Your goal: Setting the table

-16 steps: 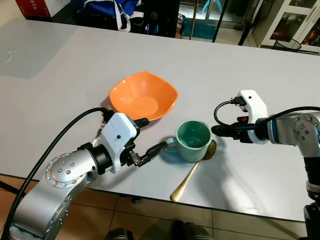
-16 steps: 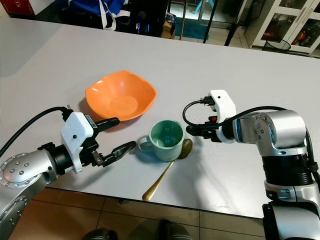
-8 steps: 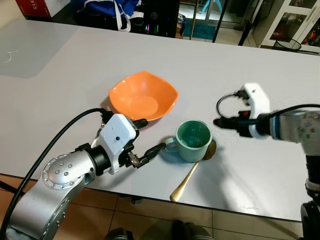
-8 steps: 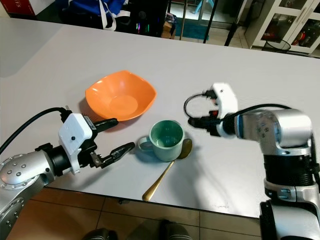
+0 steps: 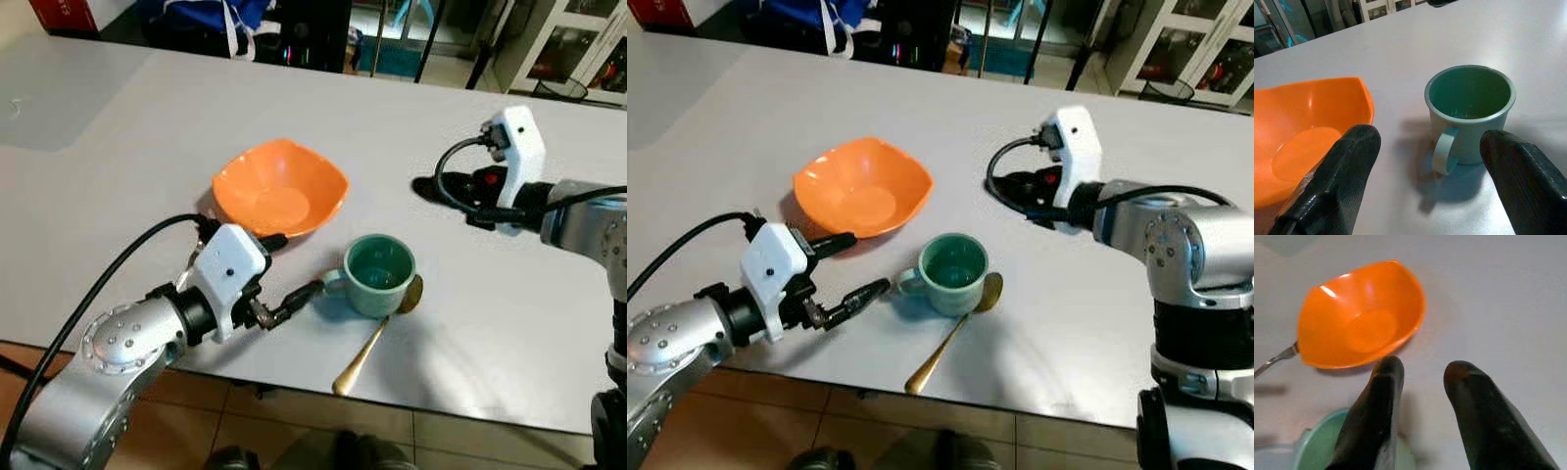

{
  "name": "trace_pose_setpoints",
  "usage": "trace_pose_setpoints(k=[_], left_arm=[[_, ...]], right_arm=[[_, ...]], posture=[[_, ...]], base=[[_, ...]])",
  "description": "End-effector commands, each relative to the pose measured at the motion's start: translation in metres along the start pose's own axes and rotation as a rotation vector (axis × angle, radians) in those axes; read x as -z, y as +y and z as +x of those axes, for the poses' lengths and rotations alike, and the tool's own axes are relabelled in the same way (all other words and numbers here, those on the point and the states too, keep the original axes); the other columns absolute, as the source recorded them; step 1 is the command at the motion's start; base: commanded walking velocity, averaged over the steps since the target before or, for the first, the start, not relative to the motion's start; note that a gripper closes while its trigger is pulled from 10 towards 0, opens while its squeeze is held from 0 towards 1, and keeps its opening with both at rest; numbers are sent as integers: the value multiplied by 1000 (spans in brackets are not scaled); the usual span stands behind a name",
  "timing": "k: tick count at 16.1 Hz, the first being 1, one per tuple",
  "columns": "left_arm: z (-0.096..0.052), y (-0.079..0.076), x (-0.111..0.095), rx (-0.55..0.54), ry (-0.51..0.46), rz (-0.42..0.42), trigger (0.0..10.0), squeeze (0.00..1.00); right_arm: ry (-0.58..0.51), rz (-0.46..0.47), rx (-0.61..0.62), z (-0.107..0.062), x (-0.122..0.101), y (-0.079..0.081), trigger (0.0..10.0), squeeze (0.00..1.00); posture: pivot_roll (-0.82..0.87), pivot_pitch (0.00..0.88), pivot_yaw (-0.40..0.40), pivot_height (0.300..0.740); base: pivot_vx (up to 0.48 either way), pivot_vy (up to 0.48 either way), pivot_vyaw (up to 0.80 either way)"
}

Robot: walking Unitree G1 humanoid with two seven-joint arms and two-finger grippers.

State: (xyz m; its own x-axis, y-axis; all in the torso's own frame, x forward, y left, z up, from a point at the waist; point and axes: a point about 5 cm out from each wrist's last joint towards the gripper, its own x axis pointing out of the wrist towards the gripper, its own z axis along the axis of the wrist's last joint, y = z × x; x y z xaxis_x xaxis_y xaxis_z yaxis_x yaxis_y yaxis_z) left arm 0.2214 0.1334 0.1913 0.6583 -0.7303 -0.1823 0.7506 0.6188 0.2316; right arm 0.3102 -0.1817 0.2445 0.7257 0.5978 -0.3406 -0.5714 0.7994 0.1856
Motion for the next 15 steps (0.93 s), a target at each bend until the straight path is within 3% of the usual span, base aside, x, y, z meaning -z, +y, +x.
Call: trace_pose_setpoints(k=[1, 5, 10, 13, 14, 15], left_arm=[[-2, -3, -3, 9, 0, 11, 10000, 0], [-1, -4, -3, 20, 1, 18, 10000, 0], [-2, -7, -3, 31, 3, 14, 10000, 0], [-1, -9, -2, 31, 4, 8, 10000, 0], [0, -12, 0, 35, 4, -1, 10000, 0], [0, -12, 0, 36, 4, -2, 10000, 0]], right_arm=[[-1, -28, -32, -4, -5, 4, 10000, 1000], [153, -185, 38, -5, 10, -5, 10000, 1000], [197, -208, 55, -2, 17, -8, 10000, 1000], [197, -178, 45, 3, 20, -7, 10000, 1000], [197, -141, 54, 6, 22, -10, 10000, 690], [201, -143, 61, 7, 22, -11, 10000, 690]], posture=[[-57, 127, -77, 740], [-63, 123, -77, 740], [-65, 126, -88, 740], [-70, 131, -93, 740], [-77, 137, -99, 740], [-77, 137, -99, 740]], base=[[0, 0, 0], [0, 0, 0], [0, 0, 0], [0, 0, 0], [0, 0, 0], [0, 0, 0]])
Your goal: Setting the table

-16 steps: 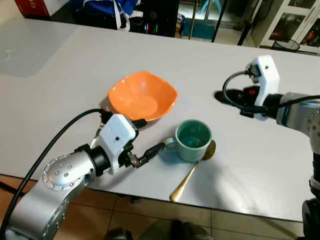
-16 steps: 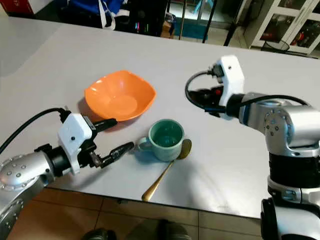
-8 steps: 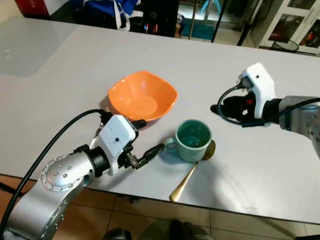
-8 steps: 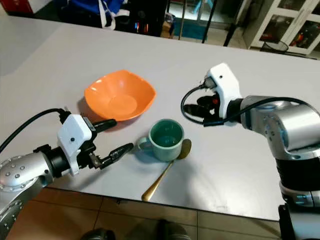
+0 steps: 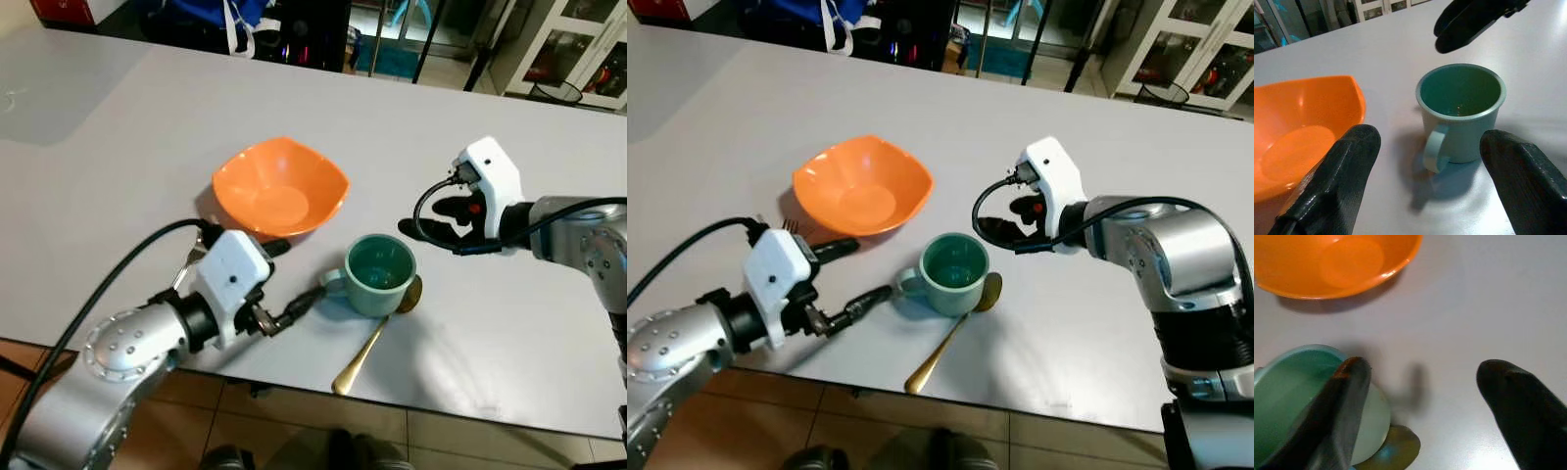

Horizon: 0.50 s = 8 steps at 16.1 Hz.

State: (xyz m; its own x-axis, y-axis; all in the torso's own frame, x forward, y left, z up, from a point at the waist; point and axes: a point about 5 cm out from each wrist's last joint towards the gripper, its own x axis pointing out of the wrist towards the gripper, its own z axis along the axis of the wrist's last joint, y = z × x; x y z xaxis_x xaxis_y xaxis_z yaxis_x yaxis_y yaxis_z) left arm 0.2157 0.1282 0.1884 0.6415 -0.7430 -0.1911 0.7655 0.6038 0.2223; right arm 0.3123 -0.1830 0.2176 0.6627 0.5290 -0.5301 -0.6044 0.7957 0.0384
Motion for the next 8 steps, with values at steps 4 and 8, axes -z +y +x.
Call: trace_pose_setpoints(k=[4, 8], left_arm=[[2, -6, -1, 20, 1, -6, 10000, 0], [2, -7, -1, 17, -2, -5, 10000, 0]], right_arm=[[51, 38, 61, 2, 9, -12, 10000, 0], [70, 75, 37, 6, 15, -14, 10000, 0]], posture=[[-81, 145, -109, 740], [-80, 143, -111, 740]], base=[[0, 0, 0], [0, 0, 0]])
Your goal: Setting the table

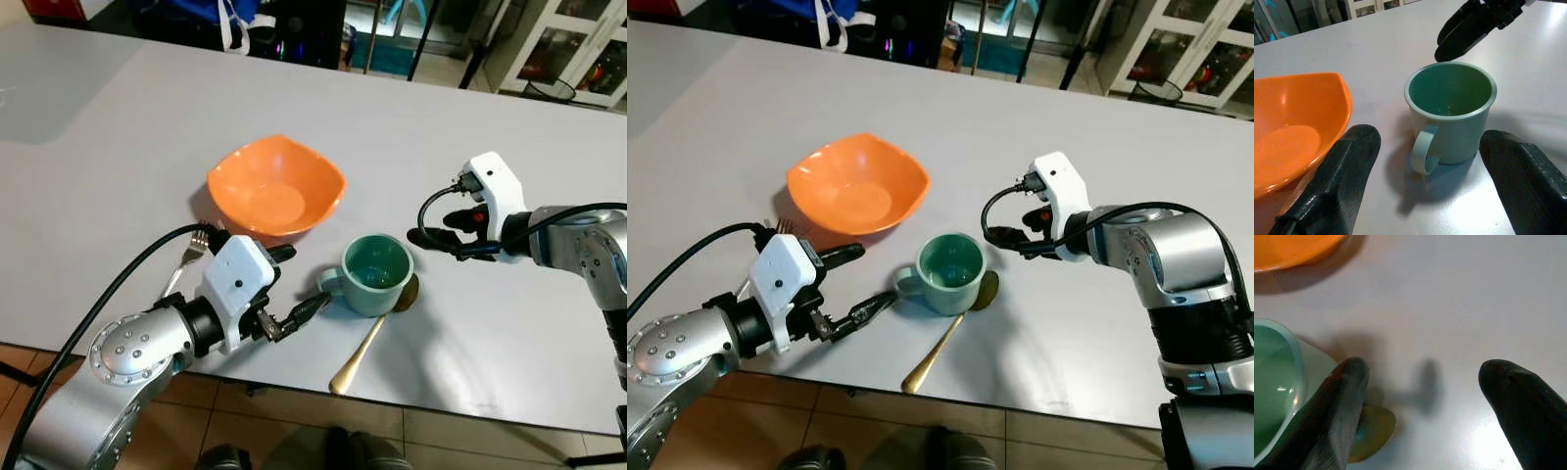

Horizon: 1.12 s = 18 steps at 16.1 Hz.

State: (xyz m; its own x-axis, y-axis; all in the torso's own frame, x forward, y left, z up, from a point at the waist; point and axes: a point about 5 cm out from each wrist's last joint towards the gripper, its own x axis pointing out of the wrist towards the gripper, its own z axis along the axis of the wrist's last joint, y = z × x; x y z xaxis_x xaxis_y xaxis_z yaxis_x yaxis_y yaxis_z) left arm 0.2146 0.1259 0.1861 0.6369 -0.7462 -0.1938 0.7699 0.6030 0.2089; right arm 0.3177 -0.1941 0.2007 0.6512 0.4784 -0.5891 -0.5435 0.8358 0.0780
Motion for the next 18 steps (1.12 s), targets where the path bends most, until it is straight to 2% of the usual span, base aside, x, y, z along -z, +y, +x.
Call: trace_pose_setpoints(k=[1, 5, 6, 7, 8, 10, 11, 12, 13, 15, 18], left_arm=[[1, -5, -2, 14, -4, 8, 10000, 0], [1, -7, -1, 28, 3, 11, 10000, 0], [1, -7, -1, 29, 4, 9, 10000, 0], [2, -7, -1, 30, 4, 9, 10000, 0], [2, -8, -1, 31, 3, 7, 10000, 0], [2, -9, -1, 33, 4, 5, 10000, 0], [2, -8, -1, 32, 4, 5, 10000, 0], [2, -8, -1, 31, 4, 5, 10000, 0], [2, -9, -1, 31, 3, 4, 10000, 0], [2, -9, -1, 32, 3, 4, 10000, 0], [1, -9, 0, 35, 10, 8, 10000, 0]], right_arm=[[-9, 15, -10, 0, 0, 0, 10000, 0], [-89, 42, 32, 0, -9, -4, 10000, 0], [-148, 74, 24, -4, -17, -5, 10000, 0], [-158, 72, 10, -5, -18, -3, 10000, 0], [-169, 60, -52, -7, -19, 5, 10000, 0], [-109, 8, -93, -6, -11, 13, 10000, 0], [-53, -36, -79, -3, -4, 14, 10000, 0], [-43, -42, -71, -3, -2, 14, 10000, 0], [-5, -78, -11, 2, 5, 10, 10000, 0], [3, -75, 10, 6, 8, 10, 10000, 0], [12, -61, -19, 7, 11, 15, 10000, 0]], posture=[[-78, 140, -110, 740], [-78, 143, -106, 740], [-82, 146, -105, 740], [-83, 149, -106, 740], [-83, 151, -107, 740], [-84, 153, -110, 740], [-84, 153, -110, 740], [-84, 153, -110, 740], [-83, 153, -114, 740], [-83, 153, -114, 740], [-83, 153, -114, 740]], base=[[0, 0, 0], [0, 0, 0], [0, 0, 0], [0, 0, 0], [0, 0, 0], [0, 0, 0], [0, 0, 0], [0, 0, 0], [0, 0, 0], [0, 0, 0], [0, 0, 0]])
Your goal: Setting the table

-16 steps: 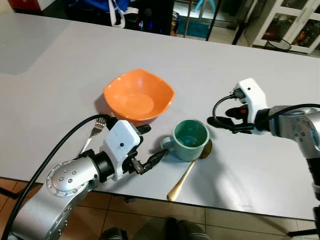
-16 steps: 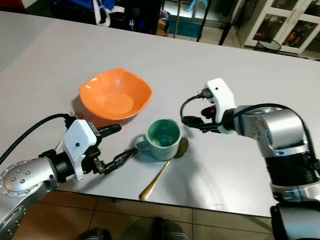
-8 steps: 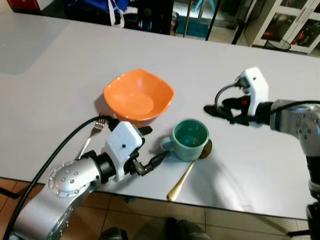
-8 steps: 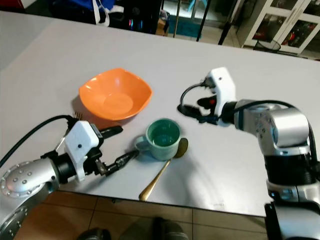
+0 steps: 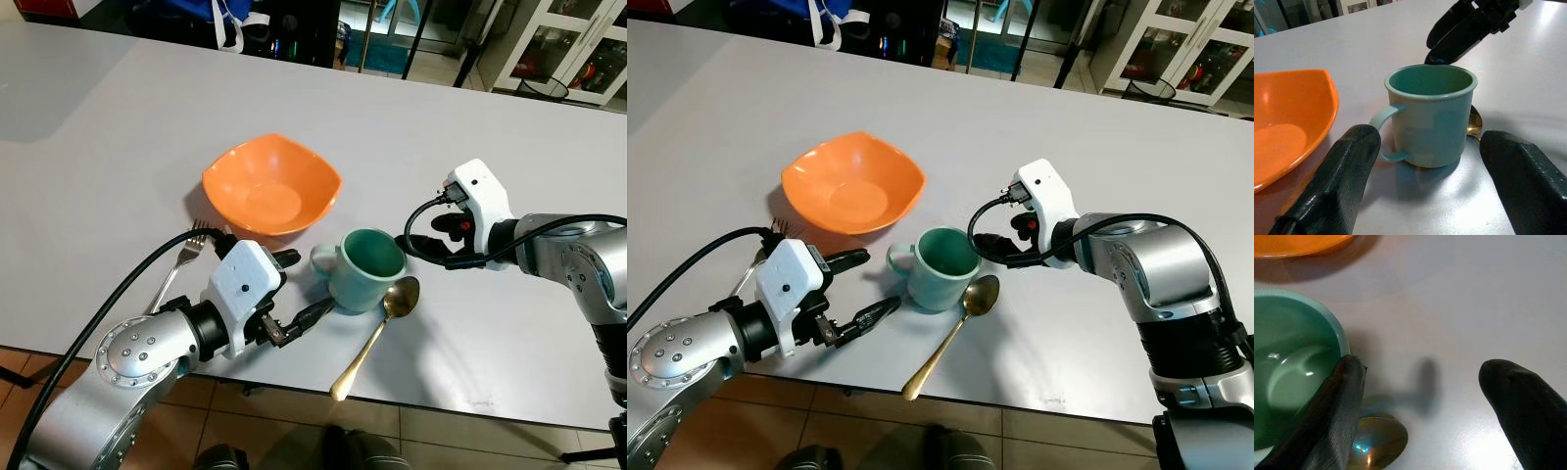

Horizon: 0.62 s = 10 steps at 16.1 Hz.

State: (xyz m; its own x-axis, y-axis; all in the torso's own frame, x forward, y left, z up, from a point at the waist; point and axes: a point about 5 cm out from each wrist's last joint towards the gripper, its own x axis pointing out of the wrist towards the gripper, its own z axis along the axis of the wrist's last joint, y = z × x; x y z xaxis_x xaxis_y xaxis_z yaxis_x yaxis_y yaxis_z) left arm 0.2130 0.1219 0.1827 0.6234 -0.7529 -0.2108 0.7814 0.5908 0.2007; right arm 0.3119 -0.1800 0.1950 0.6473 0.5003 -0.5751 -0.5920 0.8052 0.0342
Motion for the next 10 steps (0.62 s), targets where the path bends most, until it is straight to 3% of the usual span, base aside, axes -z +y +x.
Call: trace_pose_setpoints(k=[1, 6, 8, 10], left_arm=[[-1, -5, -2, 16, -5, 13, 10000, 0], [-1, -5, -3, 15, -6, 11, 10000, 0], [-1, -6, -2, 16, -8, 9, 10000, 0], [0, -6, -2, 15, -9, 8, 10000, 0]], right_arm=[[21, 20, -6, 1, 6, 1, 10000, 0], [-55, 33, 11, -7, -9, -4, 10000, 0], [-115, 71, -39, -12, -20, -2, 10000, 0], [-101, 64, -91, -13, -21, 2, 10000, 0]], posture=[[-83, 153, -114, 740], [-88, 153, -117, 740], [-90, 155, -119, 740], [-89, 156, -122, 740]], base=[[0, 0, 0], [0, 0, 0], [0, 0, 0], [0, 0, 0]])
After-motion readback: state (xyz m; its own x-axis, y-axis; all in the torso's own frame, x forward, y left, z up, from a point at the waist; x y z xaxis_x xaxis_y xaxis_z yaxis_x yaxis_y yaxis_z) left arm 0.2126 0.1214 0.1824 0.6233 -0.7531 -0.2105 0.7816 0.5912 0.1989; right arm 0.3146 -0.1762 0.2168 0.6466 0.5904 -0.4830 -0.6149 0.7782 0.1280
